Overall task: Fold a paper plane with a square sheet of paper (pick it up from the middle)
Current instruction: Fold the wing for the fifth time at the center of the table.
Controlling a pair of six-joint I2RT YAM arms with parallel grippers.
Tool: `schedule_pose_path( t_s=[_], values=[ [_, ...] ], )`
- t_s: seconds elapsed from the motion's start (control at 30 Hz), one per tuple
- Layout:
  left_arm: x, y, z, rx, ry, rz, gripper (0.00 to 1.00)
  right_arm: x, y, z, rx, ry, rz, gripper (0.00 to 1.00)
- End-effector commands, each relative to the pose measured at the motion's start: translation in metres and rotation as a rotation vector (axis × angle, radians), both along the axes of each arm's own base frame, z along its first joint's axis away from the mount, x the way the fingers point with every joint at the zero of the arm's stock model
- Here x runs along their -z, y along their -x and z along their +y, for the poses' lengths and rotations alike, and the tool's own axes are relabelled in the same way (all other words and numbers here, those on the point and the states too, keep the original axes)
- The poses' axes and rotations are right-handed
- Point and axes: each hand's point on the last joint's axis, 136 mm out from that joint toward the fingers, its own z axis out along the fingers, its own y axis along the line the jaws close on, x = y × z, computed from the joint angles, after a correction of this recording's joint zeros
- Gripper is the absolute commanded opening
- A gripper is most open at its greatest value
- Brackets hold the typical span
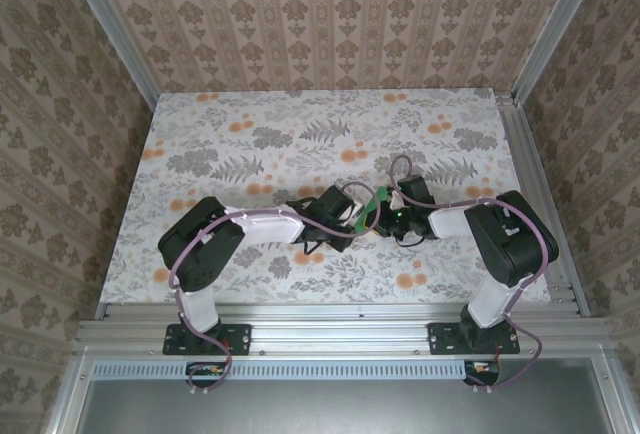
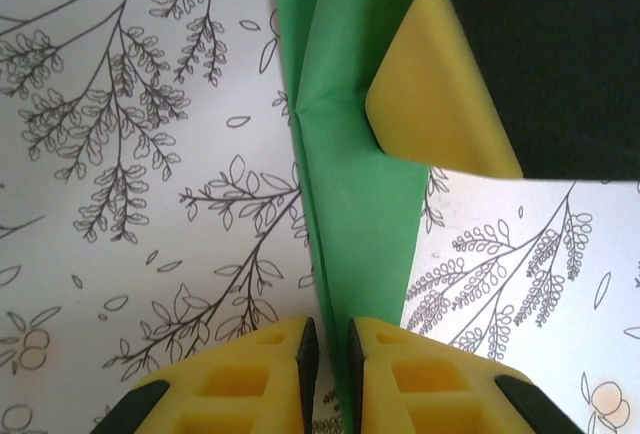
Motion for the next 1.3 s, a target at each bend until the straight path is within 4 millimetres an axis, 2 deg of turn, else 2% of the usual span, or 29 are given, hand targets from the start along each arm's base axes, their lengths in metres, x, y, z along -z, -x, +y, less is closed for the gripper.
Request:
schedule_pose_path(
  t_s=[0.0,0.23,0.37,0.5,0.67,0.8,0.97,1.07,1.17,1.27],
  values=[
    [0.042,0.048,0.061,0.0,-0.265,0.158,0.2,0.048,0.019,-0.037,0.074,0.182,0.133,0.0],
    [0.053,0.063,0.085,0.003,-0.394,0.14,0.19,0.051,0.021,-0.038,0.073,0.186,0.14,0.0],
    [0.052,0.067,0.094,0.003,-0.447,0.123,0.19,0.05,0.021,-0.037,0.073,0.184,0.139,0.0],
    [0.043,0.07,0.096,0.007,-0.444,0.125,0.19,0.051,0.021,-0.036,0.068,0.18,0.14,0.0],
    [0.022,0.068,0.091,0.015,-0.408,0.105,0.19,0.048,0.022,-0.035,0.062,0.168,0.135,0.0],
    [-0.001,0.056,0.069,0.013,-0.303,0.078,0.19,0.045,0.022,-0.033,0.057,0.159,0.129,0.0],
    [-0.048,0.021,0.031,-0.031,-0.083,0.008,0.2,0.04,0.02,-0.029,0.053,0.133,0.12,0.0],
    [-0.067,0.003,0.013,-0.05,0.039,-0.002,0.2,0.039,0.021,-0.028,0.049,0.122,0.12,0.0],
    [-0.078,-0.004,-0.008,-0.036,0.137,0.021,0.2,0.036,0.019,-0.026,0.049,0.109,0.116,0.0],
    [-0.07,-0.006,-0.02,-0.017,0.169,0.066,0.2,0.034,0.019,-0.025,0.05,0.097,0.112,0.0]
  ],
)
